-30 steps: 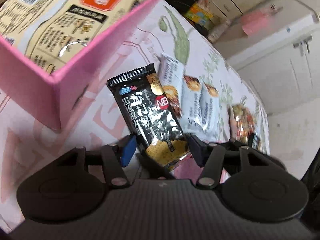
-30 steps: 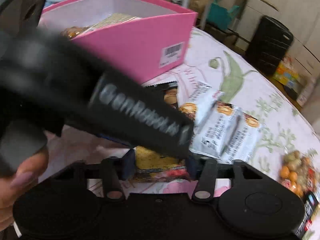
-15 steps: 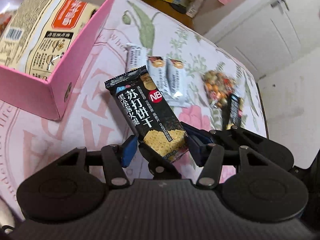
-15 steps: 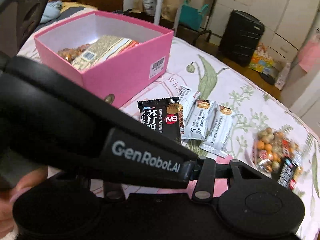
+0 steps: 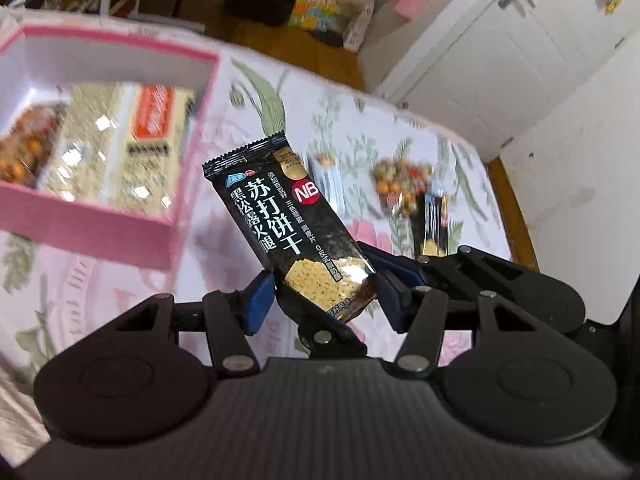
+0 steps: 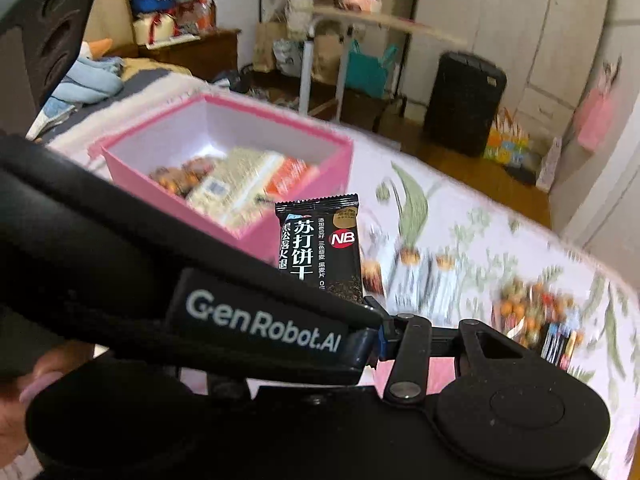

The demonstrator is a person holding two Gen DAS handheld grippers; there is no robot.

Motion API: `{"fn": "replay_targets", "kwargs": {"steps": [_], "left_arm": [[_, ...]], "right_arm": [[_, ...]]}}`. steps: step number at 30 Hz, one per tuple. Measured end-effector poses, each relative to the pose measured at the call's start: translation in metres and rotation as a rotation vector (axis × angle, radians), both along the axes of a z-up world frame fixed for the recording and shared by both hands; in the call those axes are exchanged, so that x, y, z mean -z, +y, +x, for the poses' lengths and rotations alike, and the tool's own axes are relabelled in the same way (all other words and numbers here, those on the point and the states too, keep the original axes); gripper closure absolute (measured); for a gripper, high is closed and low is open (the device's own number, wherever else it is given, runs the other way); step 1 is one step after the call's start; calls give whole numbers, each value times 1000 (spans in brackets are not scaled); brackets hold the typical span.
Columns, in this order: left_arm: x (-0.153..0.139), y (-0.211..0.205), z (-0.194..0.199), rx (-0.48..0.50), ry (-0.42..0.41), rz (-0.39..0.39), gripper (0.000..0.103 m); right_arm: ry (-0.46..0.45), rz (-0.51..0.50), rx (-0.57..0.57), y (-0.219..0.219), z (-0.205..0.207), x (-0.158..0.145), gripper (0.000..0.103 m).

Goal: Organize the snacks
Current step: 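Lower the NB pack into the pink box and open the right gripper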

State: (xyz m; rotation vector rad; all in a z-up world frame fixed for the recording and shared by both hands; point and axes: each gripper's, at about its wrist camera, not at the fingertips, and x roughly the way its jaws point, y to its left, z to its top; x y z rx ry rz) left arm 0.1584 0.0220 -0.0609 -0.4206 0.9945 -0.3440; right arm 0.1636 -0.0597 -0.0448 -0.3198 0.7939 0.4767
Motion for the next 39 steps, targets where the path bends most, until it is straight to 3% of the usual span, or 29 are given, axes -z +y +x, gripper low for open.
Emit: {"fn": "replay_targets", "kwargs": {"steps": [4,9,14,18,25,27,30,35,39], "left_arm": [[-20,31,-4,-57,-57,11,49],[-25,82,0,-157,-59,17,49],[-13,129,19,-254,-29,26,49],[4,160,34,-330,16,49,49],[22,183,52,-387,38,85,49],[24,180,54,-408,38,132,49],[18,171,49,-398,-9,190,48],[-8,157,34,-350,-85,183,49],[-35,129,27,-259,-129,202,49]], "right_arm": [[-56,2,-62,29,5,-15,51],[-84,-12,-186,74,13,-23,51],[-91,-22,-265,126,31,-13,51],[-46,22,-300,156,56,0,51],[1,59,-300,182,77,19,47],[0,44,-266,182,76,20,41],[-24,16,-222,166,67,14,39],[-23,63,-164,109,51,-16,38],[-49,122,-55,51,42,-45,38]]}}
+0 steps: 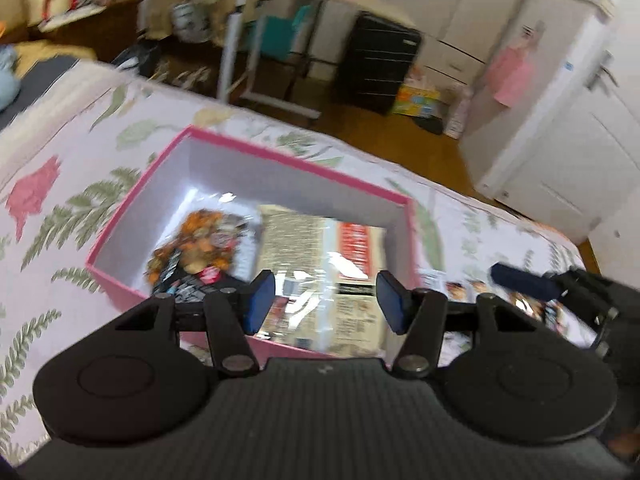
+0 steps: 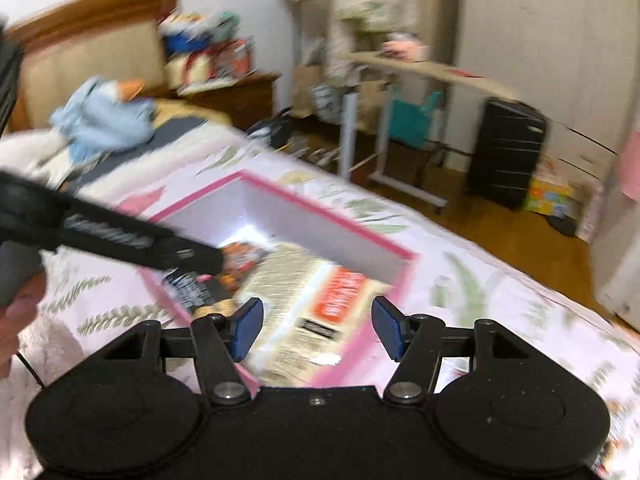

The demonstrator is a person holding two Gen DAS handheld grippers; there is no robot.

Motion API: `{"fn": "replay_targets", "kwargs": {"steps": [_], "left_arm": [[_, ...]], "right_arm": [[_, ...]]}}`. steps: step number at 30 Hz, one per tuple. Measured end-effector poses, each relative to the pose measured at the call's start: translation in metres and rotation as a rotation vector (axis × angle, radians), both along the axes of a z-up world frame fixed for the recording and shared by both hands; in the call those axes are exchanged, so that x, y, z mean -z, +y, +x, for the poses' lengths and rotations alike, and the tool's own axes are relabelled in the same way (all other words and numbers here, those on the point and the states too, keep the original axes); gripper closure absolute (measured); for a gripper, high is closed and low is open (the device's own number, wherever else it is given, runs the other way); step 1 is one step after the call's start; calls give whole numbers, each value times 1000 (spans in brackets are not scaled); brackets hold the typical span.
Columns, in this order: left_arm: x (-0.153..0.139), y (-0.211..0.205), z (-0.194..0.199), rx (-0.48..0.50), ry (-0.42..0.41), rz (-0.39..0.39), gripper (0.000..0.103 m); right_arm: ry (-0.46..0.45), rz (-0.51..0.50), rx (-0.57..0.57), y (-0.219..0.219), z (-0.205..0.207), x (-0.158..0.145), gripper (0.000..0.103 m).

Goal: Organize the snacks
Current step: 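Lower the NB pack into the pink box and open the right gripper, then reach the right gripper to the row of white-wrapped bars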

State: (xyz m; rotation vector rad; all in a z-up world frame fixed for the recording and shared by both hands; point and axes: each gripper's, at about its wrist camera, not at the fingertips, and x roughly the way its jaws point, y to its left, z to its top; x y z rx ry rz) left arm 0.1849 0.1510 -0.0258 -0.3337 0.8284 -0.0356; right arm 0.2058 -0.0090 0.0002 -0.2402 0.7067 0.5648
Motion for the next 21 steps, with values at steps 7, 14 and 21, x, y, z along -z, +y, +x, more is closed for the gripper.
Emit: {"fn": "replay_targets", "kwargs": {"steps": [7,14,21], "left_arm": [[-42,-69,5,191,-50,49,49],[-30,-152,34,383,-7,151,52],[22,-178,66,265,-16,105,63]], "right_arm": [[111,105,155,-90,5,-34,38],[174,148,225,-138,26,-27,41],[176,75,295,-159,57,34,44]]}}
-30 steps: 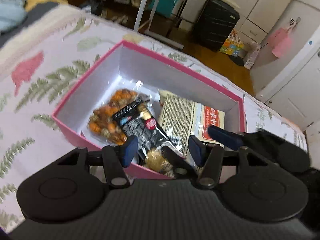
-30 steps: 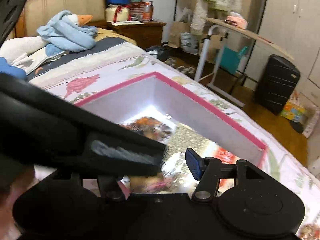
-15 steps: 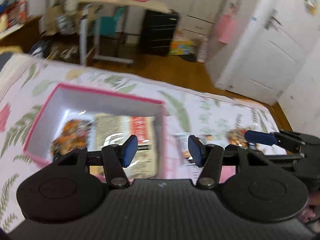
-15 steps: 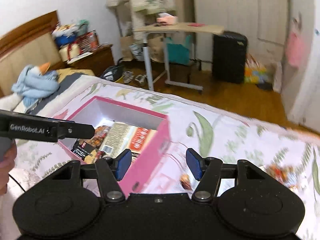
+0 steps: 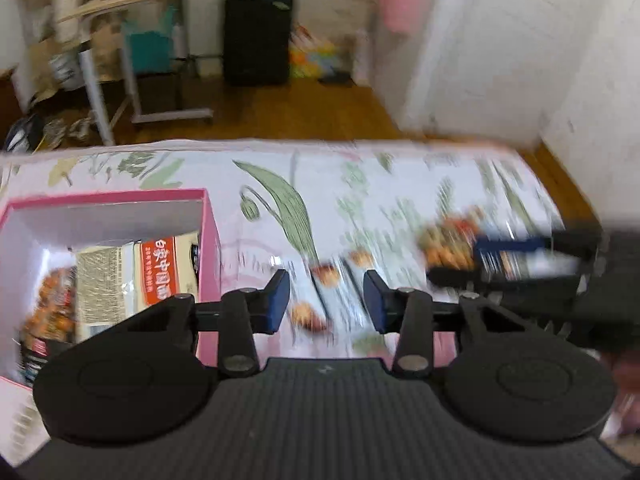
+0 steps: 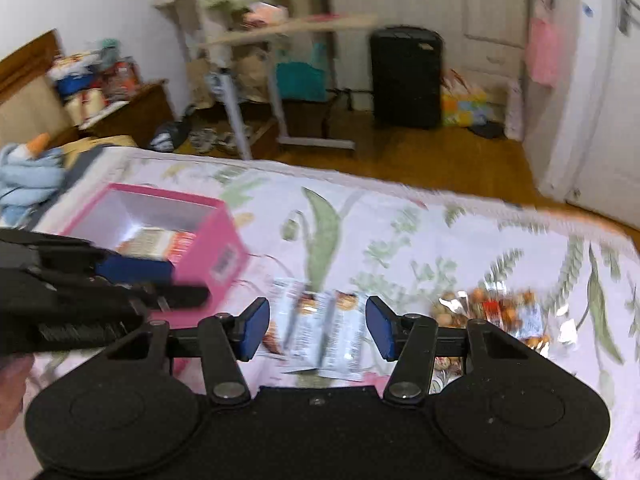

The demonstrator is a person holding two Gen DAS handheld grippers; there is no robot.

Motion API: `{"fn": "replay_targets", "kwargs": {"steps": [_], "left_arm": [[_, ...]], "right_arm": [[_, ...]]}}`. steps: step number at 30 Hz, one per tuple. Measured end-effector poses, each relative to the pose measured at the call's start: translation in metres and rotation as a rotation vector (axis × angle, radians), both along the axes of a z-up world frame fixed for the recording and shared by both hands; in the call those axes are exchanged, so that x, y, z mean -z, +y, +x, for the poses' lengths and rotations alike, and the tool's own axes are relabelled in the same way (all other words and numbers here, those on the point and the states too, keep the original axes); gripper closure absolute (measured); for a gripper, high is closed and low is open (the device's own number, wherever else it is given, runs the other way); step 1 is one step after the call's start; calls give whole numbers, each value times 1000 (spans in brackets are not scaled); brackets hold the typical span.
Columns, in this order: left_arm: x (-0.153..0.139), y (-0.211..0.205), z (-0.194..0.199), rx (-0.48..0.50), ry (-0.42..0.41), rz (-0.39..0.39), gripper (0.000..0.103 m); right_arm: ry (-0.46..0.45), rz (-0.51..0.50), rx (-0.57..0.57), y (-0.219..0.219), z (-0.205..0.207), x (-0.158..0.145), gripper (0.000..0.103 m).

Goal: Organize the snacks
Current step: 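Reach the right gripper to the row of white-wrapped bars, then grasp a white-wrapped bar with the right gripper and carry it to the box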

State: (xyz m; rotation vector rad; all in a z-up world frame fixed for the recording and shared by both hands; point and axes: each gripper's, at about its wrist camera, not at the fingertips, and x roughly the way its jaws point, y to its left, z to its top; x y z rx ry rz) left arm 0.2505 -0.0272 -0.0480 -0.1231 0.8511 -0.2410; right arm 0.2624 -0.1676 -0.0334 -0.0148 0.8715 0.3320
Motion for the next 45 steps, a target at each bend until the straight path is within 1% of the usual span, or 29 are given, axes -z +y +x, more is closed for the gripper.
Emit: {"fn": "replay_targets", "kwargs": {"steps": [2,4,6,8,9,11,13,14,16,18,19,21,22,24,26,28,30,31,35,40,42,45], "left_arm": [[20,1,9,-33,39,-33,63],[40,-1,14,-41,54,-50,63],[57,-6,19,-48,76,-25,63],[70,-12,22,-40,83,7,64],[78,-17,24,-35,82,43,65],[88,-21,29,-46,73,89,65],[97,-22,35,-61,96,95,65],[101,-22,38,-64,106,97,65],[107,-24,42,-65,113,114,65],[112,-24,44,-65,125,114,65],[115,-23,45,-67,139,96,65],[121,-19,48,-73,178,45,64],[124,-18,48,-81,197,32,65],[127,-18,47,-85,219,22,64],[129,-18,47,-82,237,13,65],[130,-19,47,-79,235,18,65],[131,-20,46,-68,230,12,76],[130,-20,45,-66,229,10,76],[123,-18,42,-52,223,7,77],[109,-16,32,-36,222,-1,77],[104,-15,27,-27,223,0,77],[96,-12,16,-11,229,-23,77]], "right_arm": [[38,11,35,-5,11,25,48],[53,2,19,-4,18,50,50],[54,-4,-16,-1,23,69,50],[69,-3,-14,1,31,83,51],[63,-14,-18,3,34,88,51],[32,-42,-19,5,36,98,51],[35,-55,-24,6,38,109,52],[37,-61,-24,7,38,114,54],[44,-77,-49,9,38,121,54],[31,-87,-69,12,37,121,54],[30,-95,-73,13,37,122,56],[34,-104,-89,15,36,124,69],[39,-100,-97,16,35,123,71],[59,-126,-83,20,32,119,72],[74,-121,-86,23,29,116,72],[81,-123,-79,25,27,117,72],[82,-127,-69,26,27,119,72],[80,-127,-67,25,27,119,73],[82,-131,-46,25,23,114,73],[79,-106,-13,22,11,100,73],[93,-95,10,19,7,94,73],[127,-70,53,11,0,87,73]]}}
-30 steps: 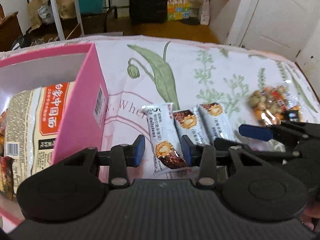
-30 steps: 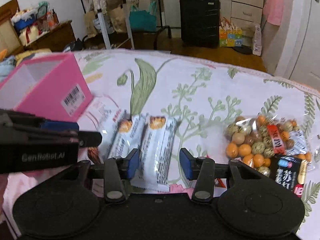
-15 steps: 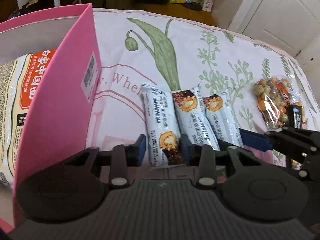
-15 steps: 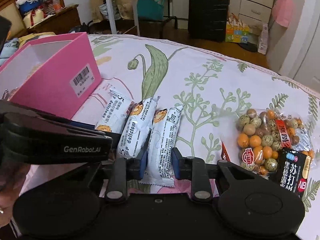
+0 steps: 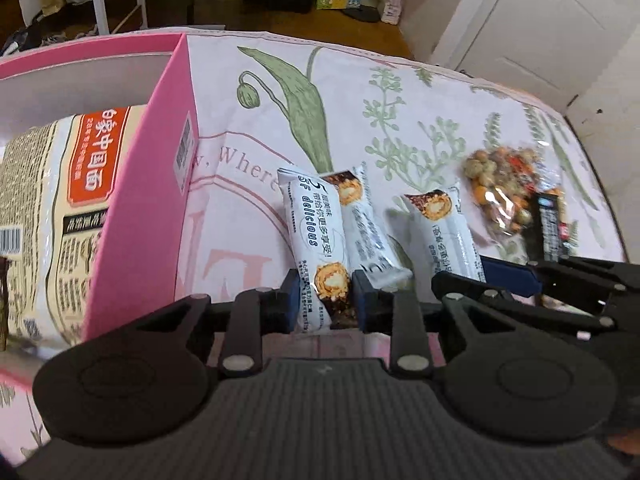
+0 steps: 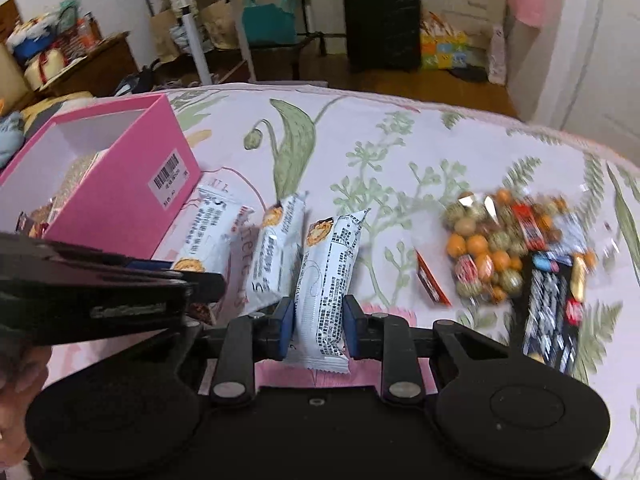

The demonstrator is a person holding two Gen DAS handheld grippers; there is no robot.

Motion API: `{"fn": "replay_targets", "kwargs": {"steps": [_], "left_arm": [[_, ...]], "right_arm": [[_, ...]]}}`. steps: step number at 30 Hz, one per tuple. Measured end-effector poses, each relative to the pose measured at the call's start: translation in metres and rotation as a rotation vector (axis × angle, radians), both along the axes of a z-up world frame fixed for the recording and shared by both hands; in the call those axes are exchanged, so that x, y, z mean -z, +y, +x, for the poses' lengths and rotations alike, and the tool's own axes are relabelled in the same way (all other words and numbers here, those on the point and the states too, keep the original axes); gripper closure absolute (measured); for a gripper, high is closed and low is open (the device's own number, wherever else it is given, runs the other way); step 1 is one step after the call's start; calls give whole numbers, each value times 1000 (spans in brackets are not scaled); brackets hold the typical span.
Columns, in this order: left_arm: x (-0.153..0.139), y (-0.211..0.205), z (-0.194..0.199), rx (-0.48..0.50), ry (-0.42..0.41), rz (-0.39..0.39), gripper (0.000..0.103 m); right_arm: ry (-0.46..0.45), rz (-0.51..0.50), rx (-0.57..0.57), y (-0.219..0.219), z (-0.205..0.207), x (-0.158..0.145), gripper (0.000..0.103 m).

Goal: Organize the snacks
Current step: 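Grasp a white-wrapped bar with the right gripper and carry it to the box, then lower the white bar into the pink box and open the right gripper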

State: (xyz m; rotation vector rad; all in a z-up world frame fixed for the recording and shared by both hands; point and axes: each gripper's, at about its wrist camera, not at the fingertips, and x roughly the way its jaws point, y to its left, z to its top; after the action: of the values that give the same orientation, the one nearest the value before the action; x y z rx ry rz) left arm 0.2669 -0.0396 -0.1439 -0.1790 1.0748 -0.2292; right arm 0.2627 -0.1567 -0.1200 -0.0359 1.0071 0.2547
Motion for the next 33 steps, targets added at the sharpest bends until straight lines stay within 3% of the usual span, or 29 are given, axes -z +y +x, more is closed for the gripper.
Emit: {"fn": "replay_targets", "kwargs": {"steps": [4,9,19,25,33], "left_arm": [[-25,5,-21,22,-14,-10,77],[-67,20,-46,77,-30,11,77],[-130,76,-100,134,-121,62,77],[-145,113,-112,91,-136,43,77],[-138,176,-107,-49,-156,20,77]], "right_arm": [[8,87,47,-11,-17,-15,73],[-32,214,15,-14,-49,-60,73],[-47,212,-124,27,-101,-113,73],[-75,254,-211,66,-105,-132,73],[-83,305,-305,131,-78,-136,73]]}}
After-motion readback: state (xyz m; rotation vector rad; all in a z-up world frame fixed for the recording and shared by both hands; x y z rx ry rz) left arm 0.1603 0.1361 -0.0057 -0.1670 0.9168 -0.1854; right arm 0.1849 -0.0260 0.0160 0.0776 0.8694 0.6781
